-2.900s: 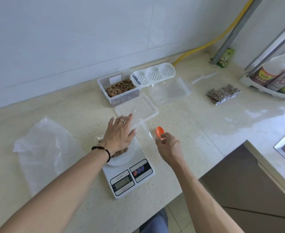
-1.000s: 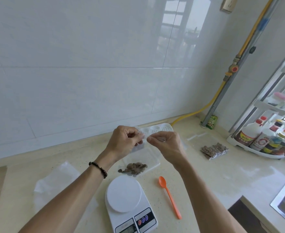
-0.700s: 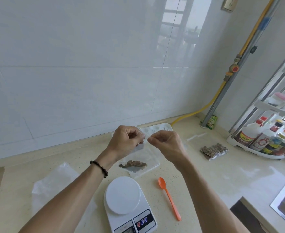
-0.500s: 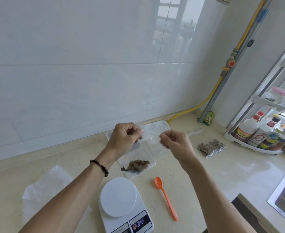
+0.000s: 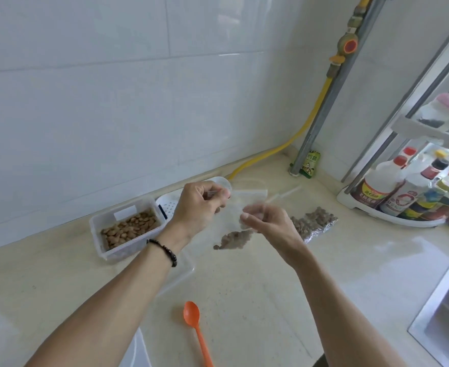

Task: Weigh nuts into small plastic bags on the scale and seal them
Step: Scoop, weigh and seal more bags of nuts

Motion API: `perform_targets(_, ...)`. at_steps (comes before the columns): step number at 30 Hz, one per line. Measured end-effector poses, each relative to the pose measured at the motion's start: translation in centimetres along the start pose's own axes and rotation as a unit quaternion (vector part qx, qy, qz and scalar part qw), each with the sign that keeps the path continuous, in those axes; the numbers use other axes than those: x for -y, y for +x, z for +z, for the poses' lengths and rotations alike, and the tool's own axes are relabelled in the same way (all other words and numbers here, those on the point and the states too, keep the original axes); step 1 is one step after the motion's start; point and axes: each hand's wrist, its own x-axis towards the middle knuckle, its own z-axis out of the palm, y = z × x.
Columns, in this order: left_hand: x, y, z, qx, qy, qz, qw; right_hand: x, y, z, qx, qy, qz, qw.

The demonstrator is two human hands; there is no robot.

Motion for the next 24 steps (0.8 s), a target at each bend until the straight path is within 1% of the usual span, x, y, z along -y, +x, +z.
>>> perform_targets(4, 0.7, 5.0, 6.1, -0.025, -0.036, -0.042, 0.998, -4.7, 3.4, -6.2, 0.047, -0.087, 0.035, 0.994)
perform_targets(6, 1.6, 7.5, 8.9, -0.031, -0.028, -0.057, 0.998, -6.7, 4.7, -9.4, 0.032, -0.129, 0.051, 0.990)
perform_targets(9, 4.0, 11.6, 13.1, -0.037, 0.057, -0.050, 0.996, -9.0, 6.5, -14.3, -0.011, -0.162, 0.086, 0.983)
perform_targets(12, 6.5, 15.2, 17.3, -0.010, 0.150, -0.045, 0.988, -11.1, 8.3, -19.3, -0.042, -0.162, 0.108, 0.980)
perform_targets(15, 8.6, 18.0, 21.6, 0.003, 0.182, -0.058, 0.982, -13.1, 10.3, -23.4, -0.073, -0.170, 0.130, 0.974)
perform_targets(19, 10.9, 20.4, 25.5, 0.006, 0.180, -0.094, 0.979, -16.0, 13.5, -26.1, -0.097, -0.204, 0.159, 0.961)
perform_targets(24, 13.6, 21.9, 26.8, 0.008, 0.229, -0.103, 0.968, -19.2, 15.7, -26.1, -0.122, -0.243, 0.174, 0.947)
